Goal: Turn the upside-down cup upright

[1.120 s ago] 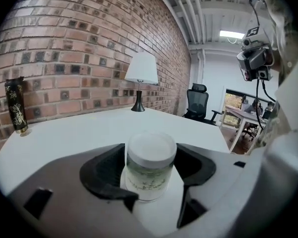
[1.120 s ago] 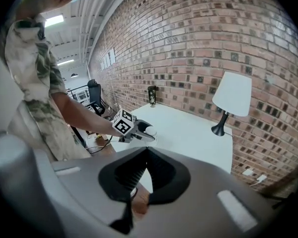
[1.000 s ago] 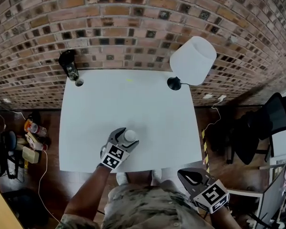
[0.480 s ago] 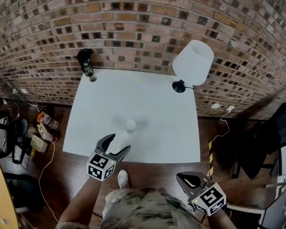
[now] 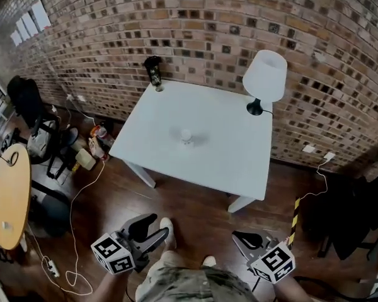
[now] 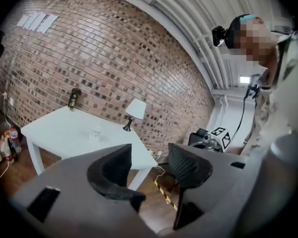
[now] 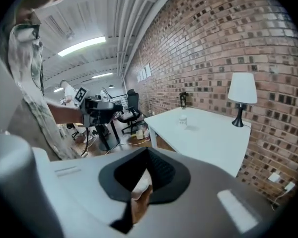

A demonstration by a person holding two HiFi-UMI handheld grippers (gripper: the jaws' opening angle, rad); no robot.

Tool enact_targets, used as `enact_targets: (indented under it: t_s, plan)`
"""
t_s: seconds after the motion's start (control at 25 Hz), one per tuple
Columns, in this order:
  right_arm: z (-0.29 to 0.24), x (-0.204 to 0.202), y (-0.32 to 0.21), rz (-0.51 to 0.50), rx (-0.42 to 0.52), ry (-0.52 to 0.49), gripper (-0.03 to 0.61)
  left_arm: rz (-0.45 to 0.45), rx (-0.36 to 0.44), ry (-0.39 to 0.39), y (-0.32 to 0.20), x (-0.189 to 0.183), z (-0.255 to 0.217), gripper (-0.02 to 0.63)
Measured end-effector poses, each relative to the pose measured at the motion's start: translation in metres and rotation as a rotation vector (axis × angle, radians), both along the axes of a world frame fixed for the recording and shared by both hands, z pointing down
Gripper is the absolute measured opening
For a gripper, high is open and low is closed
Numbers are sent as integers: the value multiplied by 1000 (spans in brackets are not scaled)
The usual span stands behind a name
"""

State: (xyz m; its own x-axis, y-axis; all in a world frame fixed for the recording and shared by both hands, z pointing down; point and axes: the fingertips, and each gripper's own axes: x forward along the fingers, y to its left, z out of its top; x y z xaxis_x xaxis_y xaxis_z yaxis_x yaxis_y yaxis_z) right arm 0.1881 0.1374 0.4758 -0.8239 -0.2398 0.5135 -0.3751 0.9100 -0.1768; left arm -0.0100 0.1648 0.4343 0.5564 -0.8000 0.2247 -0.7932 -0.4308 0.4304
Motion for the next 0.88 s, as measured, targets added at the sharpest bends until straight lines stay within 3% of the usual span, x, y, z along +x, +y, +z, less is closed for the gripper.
enact_targets:
  t_s: [0.2, 0.48, 0.88]
  plan:
    - [-15, 6, 40, -21, -10, -64, 3, 28, -28, -118, 59, 36, -15, 230]
    - [-18, 2, 101, -12, -19, -71, 3, 184, 4, -239, 124, 82, -20, 234]
    - [-56, -73, 206, -30, 42, -57, 5, 166, 28, -183, 242, 23, -49, 235]
